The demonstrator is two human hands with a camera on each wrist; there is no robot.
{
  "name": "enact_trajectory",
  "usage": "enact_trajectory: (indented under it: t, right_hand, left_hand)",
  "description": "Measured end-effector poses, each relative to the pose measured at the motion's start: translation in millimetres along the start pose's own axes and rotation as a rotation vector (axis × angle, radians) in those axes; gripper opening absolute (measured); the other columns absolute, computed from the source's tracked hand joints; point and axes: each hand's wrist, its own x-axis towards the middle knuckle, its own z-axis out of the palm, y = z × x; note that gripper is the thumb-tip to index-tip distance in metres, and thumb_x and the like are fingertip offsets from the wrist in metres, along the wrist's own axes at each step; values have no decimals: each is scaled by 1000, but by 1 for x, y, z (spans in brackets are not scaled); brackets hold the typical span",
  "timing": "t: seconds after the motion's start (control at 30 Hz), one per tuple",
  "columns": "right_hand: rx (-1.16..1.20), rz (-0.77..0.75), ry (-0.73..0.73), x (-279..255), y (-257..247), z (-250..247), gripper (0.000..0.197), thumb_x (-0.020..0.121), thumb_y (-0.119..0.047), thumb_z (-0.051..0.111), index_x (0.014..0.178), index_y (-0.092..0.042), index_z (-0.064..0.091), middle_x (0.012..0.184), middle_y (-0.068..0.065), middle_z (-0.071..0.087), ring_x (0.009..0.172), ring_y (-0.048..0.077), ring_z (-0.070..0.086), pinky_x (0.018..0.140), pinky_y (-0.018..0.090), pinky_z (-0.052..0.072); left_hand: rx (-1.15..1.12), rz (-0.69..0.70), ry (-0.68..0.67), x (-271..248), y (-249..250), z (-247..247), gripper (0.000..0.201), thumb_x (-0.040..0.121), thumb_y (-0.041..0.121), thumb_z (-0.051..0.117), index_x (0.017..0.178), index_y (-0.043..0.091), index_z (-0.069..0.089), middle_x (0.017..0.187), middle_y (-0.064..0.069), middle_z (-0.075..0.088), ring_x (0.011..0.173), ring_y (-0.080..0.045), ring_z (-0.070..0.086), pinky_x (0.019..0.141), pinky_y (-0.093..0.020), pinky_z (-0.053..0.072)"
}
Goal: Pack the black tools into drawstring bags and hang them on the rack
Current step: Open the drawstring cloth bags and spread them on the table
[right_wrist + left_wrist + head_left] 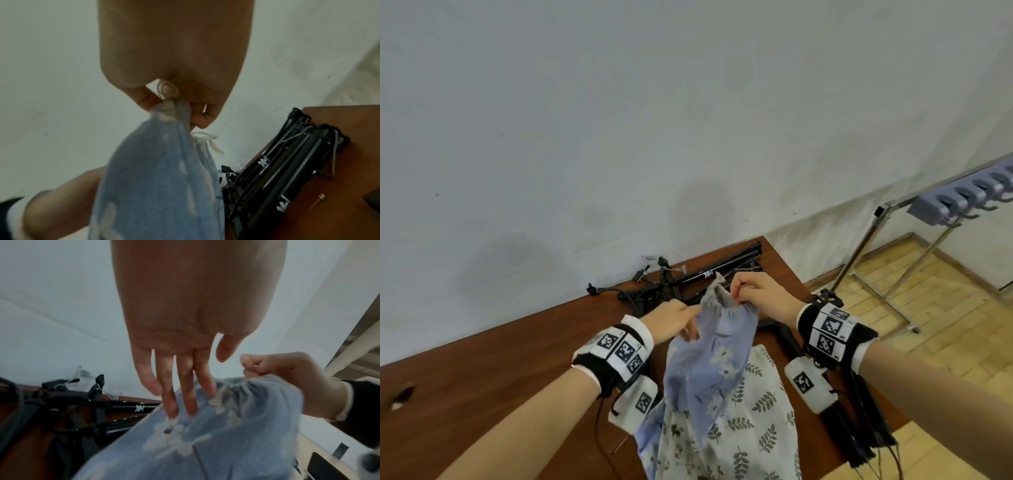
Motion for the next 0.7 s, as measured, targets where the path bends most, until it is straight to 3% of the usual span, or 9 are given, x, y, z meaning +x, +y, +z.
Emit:
enact_trajectory:
  t: [0.1, 0.17, 0.23, 0.27, 0.33, 0.43, 0.5, 0.57, 0.7]
  right_hand:
    - [-82, -88, -79, -6, -23, 4, 22, 73, -1, 46, 67, -17, 60, 63, -11, 56, 57, 3, 47, 61, 17, 38]
    - [-176, -148, -160, -11, -37, 8, 26, 74, 3, 48, 66, -19, 60, 60, -11, 56, 54, 1, 47, 58, 14, 38]
    - [-283, -234, -238, -14, -50, 10, 20, 73, -1, 50, 67, -17, 61, 61, -6, 58, 54, 6, 49, 58, 18, 41]
    - [-352, -289, -260, -16, -55, 10, 16, 73, -4, 50, 68, -15, 61, 60, -2, 59, 53, 9, 48, 57, 19, 40]
    - [-506, -397, -263, -17, -63, 8, 13, 72, -9, 50, 66, -19, 57, 55, -1, 55, 47, 15, 43, 52, 16, 33]
    - [-561, -397, -201, -15, -67, -6, 24, 72, -13, 49, 64, -35, 50, 53, -1, 55, 47, 18, 45, 49, 23, 36]
    - [-549, -326, -131, -13, -65, -17, 29, 73, -14, 48, 63, -41, 49, 56, -1, 59, 50, 17, 49, 53, 27, 41]
    - [-483, -257, -63, -11, -60, -27, 33, 76, -10, 49, 66, -40, 56, 61, -3, 64, 56, 16, 56, 58, 28, 46]
    - [-486, -184, 2, -6, -47, -30, 26, 84, -5, 54, 82, -21, 74, 67, -6, 67, 60, 17, 60, 60, 28, 49]
  left_hand:
    - [66, 109, 239, 11, 0, -11, 17, 93, 31, 57, 103, 17, 59, 107, 3, 61, 104, -13, 54, 89, -24, 39]
    - [20, 254, 307, 16, 10, -15, 40, 90, 25, 60, 128, 21, 48, 132, 2, 49, 124, -12, 42, 105, -27, 32]
    - [103, 356, 262, 22, 22, -19, 51, 87, 21, 62, 135, 25, 44, 141, 2, 43, 132, -14, 34, 111, -32, 27]
    - [197, 367, 196, 23, 28, -20, 48, 84, 23, 62, 130, 26, 51, 139, 2, 46, 130, -14, 35, 110, -32, 27]
    - [379, 299, 68, 27, 36, -24, 38, 72, 39, 55, 103, 20, 68, 118, 1, 62, 115, -15, 50, 102, -37, 38]
    - [225, 237, -16, 23, 40, -32, 29, 74, 44, 60, 75, 16, 66, 74, 1, 64, 71, -5, 57, 72, -31, 48]
    - [65, 243, -51, 14, 42, -38, 26, 86, 40, 64, 75, 18, 60, 65, 5, 53, 57, -1, 45, 60, -17, 39]
    - [32, 240, -66, 8, 42, -40, 26, 88, 41, 62, 89, 16, 56, 68, 5, 51, 53, -1, 40, 55, -12, 34]
    - [61, 292, 67, 7, 41, -26, 16, 85, 7, 59, 91, 12, 45, 66, 7, 43, 47, -1, 34, 52, -12, 31]
